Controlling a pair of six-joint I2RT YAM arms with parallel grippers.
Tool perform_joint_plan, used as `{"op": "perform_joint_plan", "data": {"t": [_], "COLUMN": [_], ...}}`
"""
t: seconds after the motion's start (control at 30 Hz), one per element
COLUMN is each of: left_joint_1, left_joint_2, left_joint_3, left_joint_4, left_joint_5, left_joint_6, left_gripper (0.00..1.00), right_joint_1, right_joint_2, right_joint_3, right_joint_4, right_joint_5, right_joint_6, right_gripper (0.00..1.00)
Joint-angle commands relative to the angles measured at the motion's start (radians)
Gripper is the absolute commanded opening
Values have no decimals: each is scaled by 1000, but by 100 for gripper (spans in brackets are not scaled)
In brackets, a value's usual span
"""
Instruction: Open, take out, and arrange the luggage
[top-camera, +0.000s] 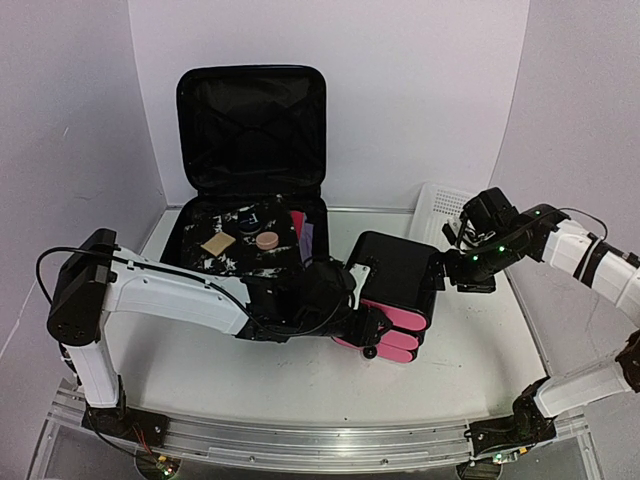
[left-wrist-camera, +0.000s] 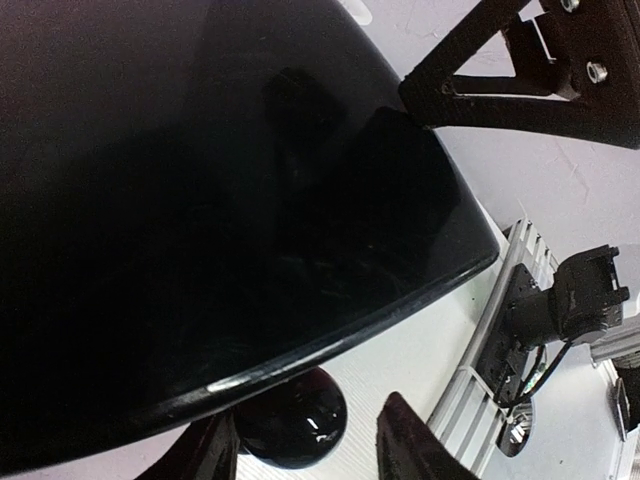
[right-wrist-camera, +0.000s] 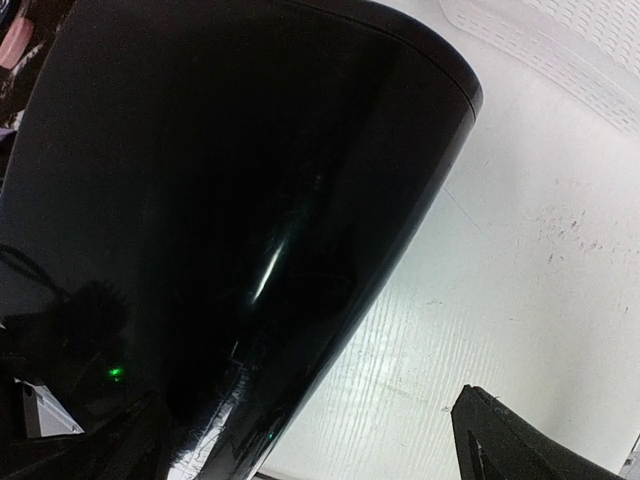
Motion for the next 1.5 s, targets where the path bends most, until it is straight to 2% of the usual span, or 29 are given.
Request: {"op": "perform_joint_plan", "data": {"t": [0.0,0.23,0.37,0.6,0.83,1.03,1.13,1.23,1.37,1.47], "left_joint_1": [8,8,0,-47,-84,-89,-89,-93,-94,-90], "left_joint_2": [-6,-39,-72,-153,-189,-220,-251,-329,-472,-608], "left_joint_3": [47,21,-21,-96,-134,-169,-186,-239,-317,-383], "left_joint_4": [10,-14,-26,-34,-66,-70,-69,-63,-67,-81], "left_joint_5": [-71,-33,-4,-25,-51,-76,-43,-20,-23,-89], "left_joint_6": [12,35,30,58,36,10,40,102,255,346], "left_gripper": [43,29,25,23,26,47,65,80,88,99], "right_joint_1": [5,5,6,6,6,6,6,6,5,5], "right_joint_2": [-12,9,26,48,65,46,35,22,20,35], "right_joint_3": [-12,6,12,11,6,-6,-8,-9,-10,-6], "right_joint_4": [-22,-19,-19,-8,3,9,7,9,7,8], "right_joint_5": [12,22,23,30,35,39,36,43,50,47], "right_joint_6": [2,-7,-13,-20,-31,-27,-21,-18,-16,-16], "right_gripper": [98,98,98,98,98,98,98,98,98,98]}}
